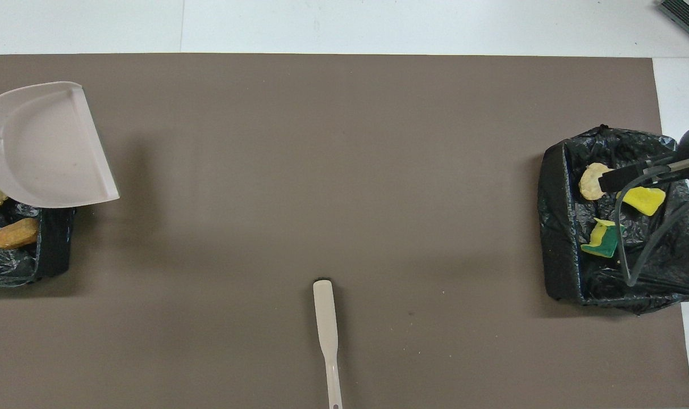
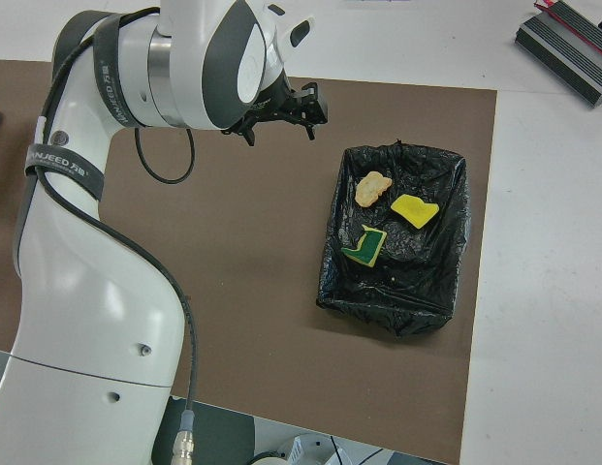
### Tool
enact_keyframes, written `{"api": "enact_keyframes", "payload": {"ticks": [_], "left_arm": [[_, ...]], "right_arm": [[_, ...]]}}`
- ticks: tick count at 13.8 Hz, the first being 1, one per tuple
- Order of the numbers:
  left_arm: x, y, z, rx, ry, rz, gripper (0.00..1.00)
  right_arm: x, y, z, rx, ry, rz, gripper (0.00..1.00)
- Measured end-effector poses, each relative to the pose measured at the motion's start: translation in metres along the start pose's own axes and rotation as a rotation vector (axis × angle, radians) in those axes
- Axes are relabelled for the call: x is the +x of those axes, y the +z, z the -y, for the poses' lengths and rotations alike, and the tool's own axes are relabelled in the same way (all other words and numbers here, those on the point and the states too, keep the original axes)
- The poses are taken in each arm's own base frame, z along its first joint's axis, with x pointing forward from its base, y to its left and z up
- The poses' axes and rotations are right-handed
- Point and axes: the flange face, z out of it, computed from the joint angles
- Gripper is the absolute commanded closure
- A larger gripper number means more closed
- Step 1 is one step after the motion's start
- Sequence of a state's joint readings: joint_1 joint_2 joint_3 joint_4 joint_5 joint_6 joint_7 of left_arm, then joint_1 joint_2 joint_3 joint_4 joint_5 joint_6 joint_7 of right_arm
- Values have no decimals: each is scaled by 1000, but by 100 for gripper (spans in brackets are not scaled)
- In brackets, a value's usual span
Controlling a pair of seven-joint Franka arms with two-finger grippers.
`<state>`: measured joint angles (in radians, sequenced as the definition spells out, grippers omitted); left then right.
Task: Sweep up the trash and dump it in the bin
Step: 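Carry the empty dustpan back to the table center with the left gripper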
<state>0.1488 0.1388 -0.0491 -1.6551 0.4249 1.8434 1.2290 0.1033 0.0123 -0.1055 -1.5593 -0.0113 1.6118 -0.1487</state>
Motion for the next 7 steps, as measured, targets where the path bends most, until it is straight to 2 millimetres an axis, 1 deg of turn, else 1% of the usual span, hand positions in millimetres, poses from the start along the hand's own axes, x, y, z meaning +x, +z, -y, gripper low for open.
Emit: {"api": "enact_keyframes", "payload": {"ticks": [2,3,5,6,7], "left_arm": [[39,0,-17,-37,-84,-54,100],[64,-4,-28,-44,-129,-64,100],[123,-23,-56,-46,-226,-86,100],[150,-33,-71,-46,-256,-99,100],[171,-41,-84,-52,-283,-111,100]], "right_arm": [[-6,-10,7,2,90,-2,0],[-10,-13,9,4,115,9,0],[-17,-16,3,6,149,27,0],[-19,-15,-3,7,161,37,0],[-21,-14,-8,8,170,44,0]]}}
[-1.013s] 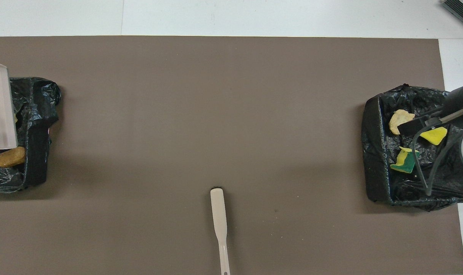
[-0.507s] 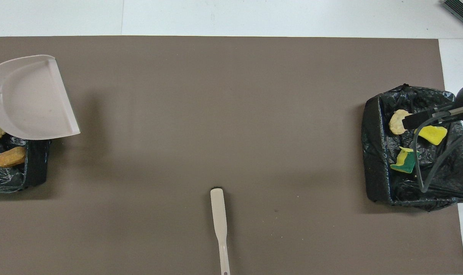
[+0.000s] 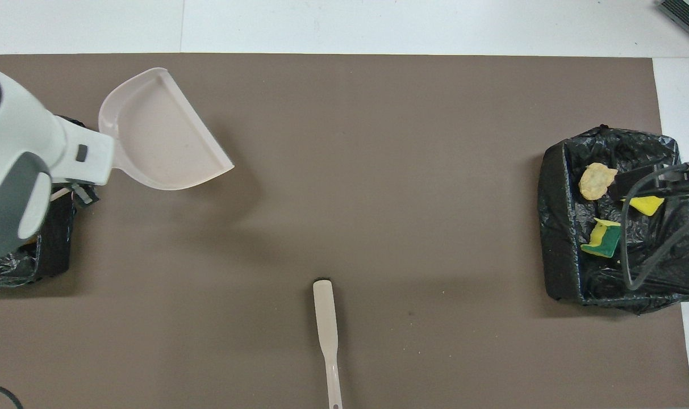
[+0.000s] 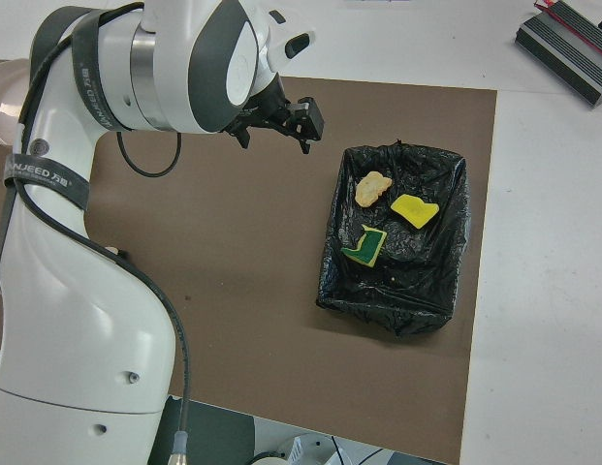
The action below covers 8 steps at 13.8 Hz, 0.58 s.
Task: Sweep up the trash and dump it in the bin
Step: 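Carry the empty dustpan back to the table center with the left gripper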
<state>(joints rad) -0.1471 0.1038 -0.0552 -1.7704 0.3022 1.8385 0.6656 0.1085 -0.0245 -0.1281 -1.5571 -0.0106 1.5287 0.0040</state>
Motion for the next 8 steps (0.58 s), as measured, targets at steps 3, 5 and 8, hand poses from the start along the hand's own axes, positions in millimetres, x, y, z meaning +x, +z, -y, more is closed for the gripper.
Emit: {"api": "enact_keyframes", "payload": {"ticks": [3,5,8], "left_arm": [[30,3,-34,-62,-132,-29,100],[56,10,-58,-127,-276,-45,100],[95,21,-93,-212,-455,-67,100]], "right_arm": [[-1,-2,-1,1,8,0,0],[-3,-5,-2,2,21,-8,0],[-4,-8,-7,-1,31,-13,0]]}}
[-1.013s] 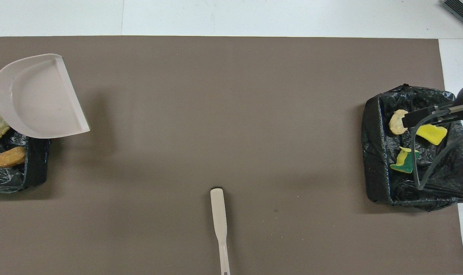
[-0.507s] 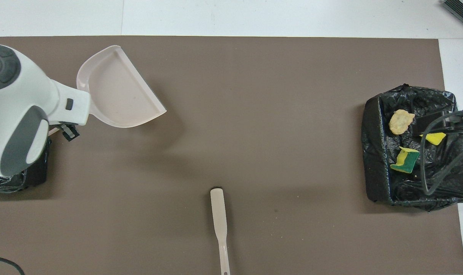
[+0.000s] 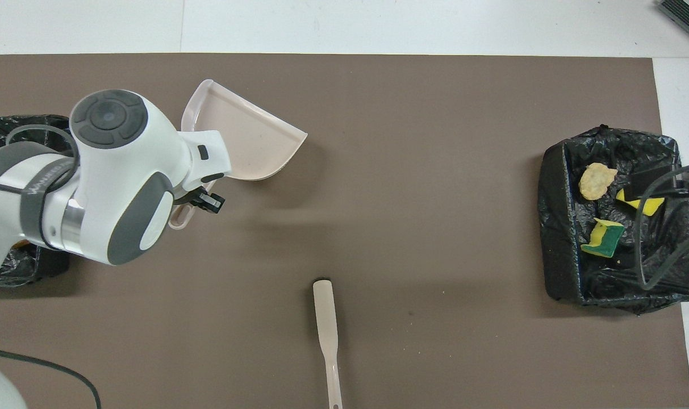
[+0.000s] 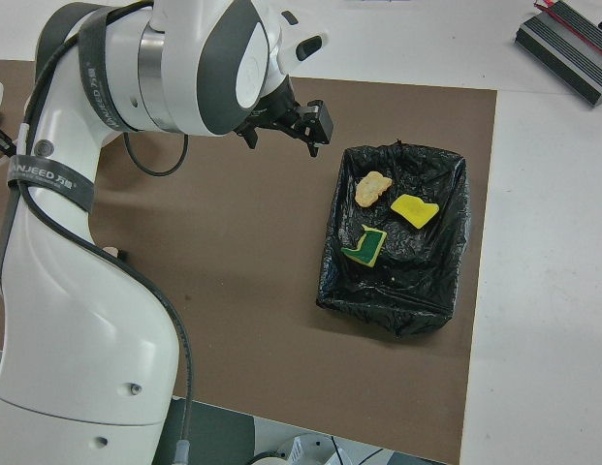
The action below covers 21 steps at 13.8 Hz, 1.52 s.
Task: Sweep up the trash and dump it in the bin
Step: 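Carry the empty dustpan back to the table center with the left gripper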
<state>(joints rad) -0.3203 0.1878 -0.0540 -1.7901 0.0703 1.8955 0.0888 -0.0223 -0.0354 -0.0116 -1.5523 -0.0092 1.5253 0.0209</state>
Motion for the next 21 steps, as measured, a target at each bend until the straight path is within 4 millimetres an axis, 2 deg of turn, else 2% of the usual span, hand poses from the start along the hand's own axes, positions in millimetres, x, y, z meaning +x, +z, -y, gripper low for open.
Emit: {"api": "enact_keyframes", "payload": {"ticks": [4,6,8,11,14,17,20,21], "left_arm": [[26,19,-61,-104,-193,-9,100],[38,26,-76,-133,-256,-24,100],[45,33,-100,-146,-287,-19,100],[55,35,-128,-160,-344,-25,100],[64,54,-158,-165,-382,-28,100],[78,76,-176,-170,-420,-26,100],[84,74,-177,-174,-436,-36,99],[85,73,-175,-173,-439,-37,95]], "right_arm": [[-11,-17,8,9,24,-31,0],[-13,-17,9,10,46,-29,0],[-15,-13,10,9,50,-20,0],[-16,-13,10,9,49,-19,0],[-16,-13,8,9,53,-19,0],[-16,-13,7,8,56,-19,0],[-16,-13,-4,9,76,-19,0],[-16,-13,-5,9,78,-19,0]]}}
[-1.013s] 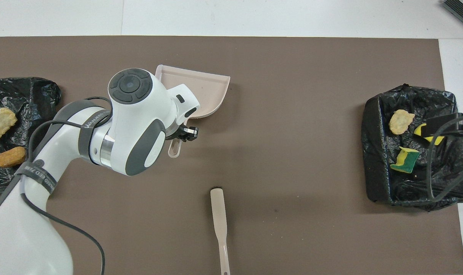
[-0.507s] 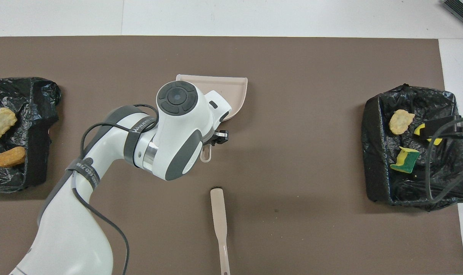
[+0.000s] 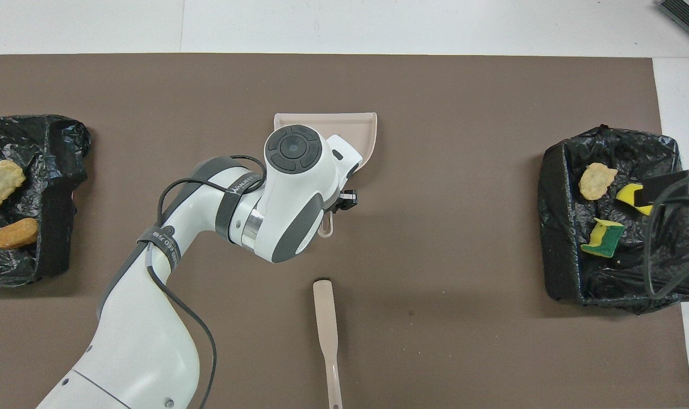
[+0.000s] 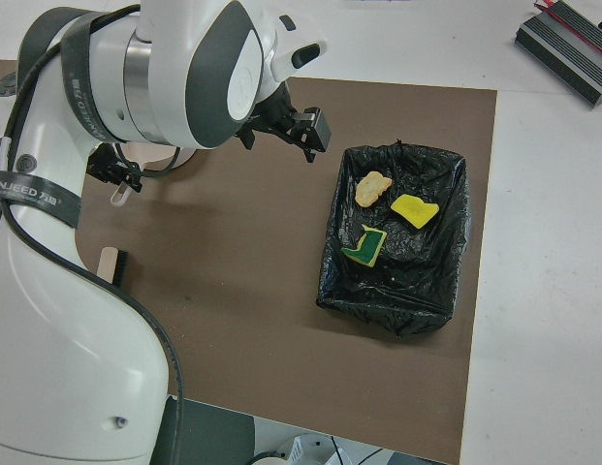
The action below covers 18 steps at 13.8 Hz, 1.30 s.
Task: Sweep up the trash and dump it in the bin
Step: 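Carry the empty dustpan back to the table center with the left gripper, then release the dustpan and withdraw the left gripper toward the bin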
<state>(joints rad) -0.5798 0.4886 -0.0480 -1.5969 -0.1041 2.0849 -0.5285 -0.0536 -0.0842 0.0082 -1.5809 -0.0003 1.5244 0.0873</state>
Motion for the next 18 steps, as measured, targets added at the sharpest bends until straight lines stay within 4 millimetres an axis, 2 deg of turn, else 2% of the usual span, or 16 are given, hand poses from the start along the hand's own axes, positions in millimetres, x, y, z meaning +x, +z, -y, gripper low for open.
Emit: {"api": "enact_keyframes", "payload": {"ticks": [1,2,3,5,6,7,10,11,13,16,18], "left_arm": [[2,-2,2,0,-3,-4,88],[4,-4,3,-2,-6,-9,74],[5,-7,2,-5,-7,-14,71],[4,-11,0,-8,-4,-16,51],[3,-15,0,-11,-3,-21,44],[2,-21,0,-13,-3,-25,38],[1,-46,8,-13,-17,-31,8],[4,-56,17,-12,-32,-32,0],[15,-81,51,-12,-83,-37,0],[33,-121,115,-16,-109,-52,0],[38,-151,162,-13,-66,-52,0]], "right_arm": [[0,0,0,0,0,0,0],[0,0,0,0,0,0,0],[0,0,0,0,0,0,0],[0,0,1,0,-1,0,0],[0,0,1,0,-1,0,0],[0,0,1,0,-2,0,0],[-1,0,14,-1,-27,-1,0],[-2,0,20,-2,-37,-1,0],[0,4,25,-4,-48,5,0],[9,13,26,-4,-46,17,0],[12,15,24,-3,-31,17,0]]}}
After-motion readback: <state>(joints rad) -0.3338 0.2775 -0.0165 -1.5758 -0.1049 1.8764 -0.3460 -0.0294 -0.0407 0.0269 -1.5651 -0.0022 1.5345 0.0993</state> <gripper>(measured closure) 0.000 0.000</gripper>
